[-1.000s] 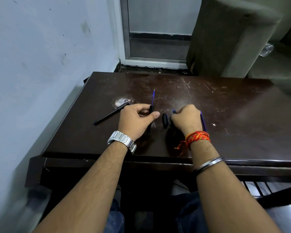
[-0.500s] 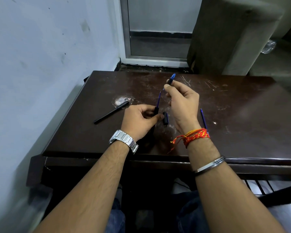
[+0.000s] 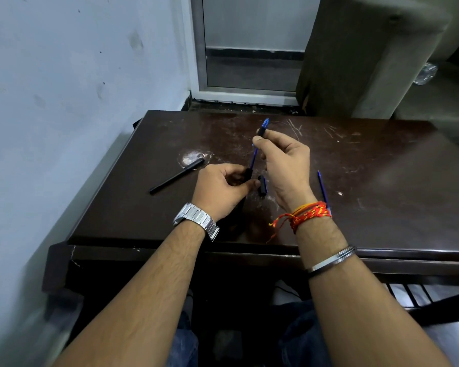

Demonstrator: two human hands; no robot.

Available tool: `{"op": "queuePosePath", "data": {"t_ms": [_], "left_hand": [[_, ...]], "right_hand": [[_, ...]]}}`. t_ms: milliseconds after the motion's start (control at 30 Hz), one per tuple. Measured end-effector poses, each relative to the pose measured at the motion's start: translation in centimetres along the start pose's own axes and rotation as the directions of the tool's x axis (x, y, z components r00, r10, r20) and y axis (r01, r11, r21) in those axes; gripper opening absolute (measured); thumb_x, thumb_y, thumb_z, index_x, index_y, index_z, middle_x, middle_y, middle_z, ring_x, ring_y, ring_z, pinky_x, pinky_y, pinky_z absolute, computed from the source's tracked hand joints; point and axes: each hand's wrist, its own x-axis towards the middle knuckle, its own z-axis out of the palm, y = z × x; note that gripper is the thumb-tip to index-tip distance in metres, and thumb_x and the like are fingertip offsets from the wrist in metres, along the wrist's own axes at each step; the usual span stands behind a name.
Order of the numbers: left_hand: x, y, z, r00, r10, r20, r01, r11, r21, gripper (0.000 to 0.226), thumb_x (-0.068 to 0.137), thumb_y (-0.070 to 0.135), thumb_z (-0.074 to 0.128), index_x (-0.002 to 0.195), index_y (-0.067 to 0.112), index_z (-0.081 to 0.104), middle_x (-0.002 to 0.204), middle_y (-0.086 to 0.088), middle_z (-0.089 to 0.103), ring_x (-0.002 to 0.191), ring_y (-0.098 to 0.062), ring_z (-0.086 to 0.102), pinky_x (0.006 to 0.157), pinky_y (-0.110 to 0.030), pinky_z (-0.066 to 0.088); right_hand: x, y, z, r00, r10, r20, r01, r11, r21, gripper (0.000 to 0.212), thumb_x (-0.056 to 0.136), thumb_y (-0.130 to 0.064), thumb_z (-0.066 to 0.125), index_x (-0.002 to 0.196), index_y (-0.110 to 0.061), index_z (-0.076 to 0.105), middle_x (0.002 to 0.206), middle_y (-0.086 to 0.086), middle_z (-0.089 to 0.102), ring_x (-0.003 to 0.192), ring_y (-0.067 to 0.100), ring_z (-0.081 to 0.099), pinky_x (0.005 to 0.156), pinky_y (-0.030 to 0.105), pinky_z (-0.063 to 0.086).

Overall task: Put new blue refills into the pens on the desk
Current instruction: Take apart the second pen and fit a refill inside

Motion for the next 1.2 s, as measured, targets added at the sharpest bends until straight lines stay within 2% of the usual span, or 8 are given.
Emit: {"op": "queuePosePath", "data": {"t_ms": [167, 333, 500, 667, 867, 1200], "left_hand": [[0.0, 0.2, -0.2, 1.000, 0.004, 0.002, -0.004, 1.000, 0.022, 0.025, 0.070, 0.029, 0.087, 0.092, 0.022, 0.078, 0.077, 0.013, 0.073, 0.069, 0.005, 0.066, 0.065, -0.014, 0.053], [-0.1, 0.4, -0.2, 1.000, 0.006, 0.003, -0.006, 0.999, 0.033, 0.026, 0.070, 0.029, 0.087, 0.093, 0.020, 0.078, 0.077, 0.015, 0.072, 0.068, 0.009, 0.064, 0.063, -0.010, 0.051], [-0.2, 0.6, -0.2, 1.000, -0.001, -0.009, 0.002, 1.000, 0.016, 0.026, 0.071, 0.024, 0.087, 0.094, 0.018, 0.078, 0.078, 0.010, 0.073, 0.066, 0.009, 0.062, 0.066, -0.011, 0.051], [-0.1, 0.6, -0.2, 1.000, -0.011, -0.013, 0.011, 1.000, 0.016, 0.023, 0.071, 0.023, 0.087, 0.092, 0.020, 0.078, 0.077, 0.011, 0.072, 0.066, 0.005, 0.064, 0.066, -0.014, 0.053], [-0.2, 0.5, -0.1, 1.000, -0.008, -0.013, 0.008, 1.000, 0.021, 0.023, 0.071, 0.024, 0.087, 0.092, 0.022, 0.078, 0.076, 0.012, 0.072, 0.067, 0.003, 0.065, 0.065, -0.013, 0.053], [-0.1, 0.4, -0.3, 0.999, 0.021, -0.030, -0.020, 1.000, 0.022, 0.025, 0.071, 0.022, 0.086, 0.094, 0.019, 0.078, 0.078, 0.012, 0.073, 0.071, 0.003, 0.067, 0.066, -0.010, 0.051]], "right_hand": [[0.1, 0.1, 0.1, 1.000, -0.009, 0.003, 0.009, 1.000, 0.013, 0.017, 0.084, -0.012, 0.074, 0.083, -0.029, 0.076, 0.076, -0.014, 0.074, 0.070, -0.008, 0.064, 0.076, 0.017, 0.053], [0.1, 0.2, 0.0, 0.999, -0.019, -0.027, 0.020, 0.999, 0.047, 0.017, 0.085, -0.012, 0.074, 0.088, -0.029, 0.075, 0.081, -0.014, 0.075, 0.075, -0.008, 0.065, 0.079, 0.018, 0.055], [0.3, 0.1, -0.1, 0.998, -0.027, -0.050, 0.033, 0.994, 0.104, 0.015, 0.086, -0.008, 0.073, 0.098, -0.017, 0.077, 0.080, -0.011, 0.073, 0.069, -0.005, 0.062, 0.072, 0.018, 0.051], [0.2, 0.4, 0.2, 0.999, -0.044, -0.005, 0.044, 0.998, 0.046, 0.017, 0.086, -0.010, 0.074, 0.091, -0.026, 0.076, 0.085, -0.011, 0.076, 0.085, 0.001, 0.069, 0.087, 0.026, 0.057], [0.3, 0.4, 0.1, 0.998, -0.059, -0.011, 0.059, 0.997, 0.049, 0.019, 0.086, -0.010, 0.074, 0.088, -0.030, 0.075, 0.081, -0.015, 0.076, 0.086, -0.001, 0.070, 0.088, 0.026, 0.058], [0.5, 1.1, 0.2, 0.999, -0.041, 0.031, 0.042, 0.998, -0.042, 0.010, 0.083, -0.017, 0.076, 0.082, -0.027, 0.077, 0.075, -0.013, 0.073, 0.075, -0.004, 0.065, 0.068, 0.012, 0.051]]}}
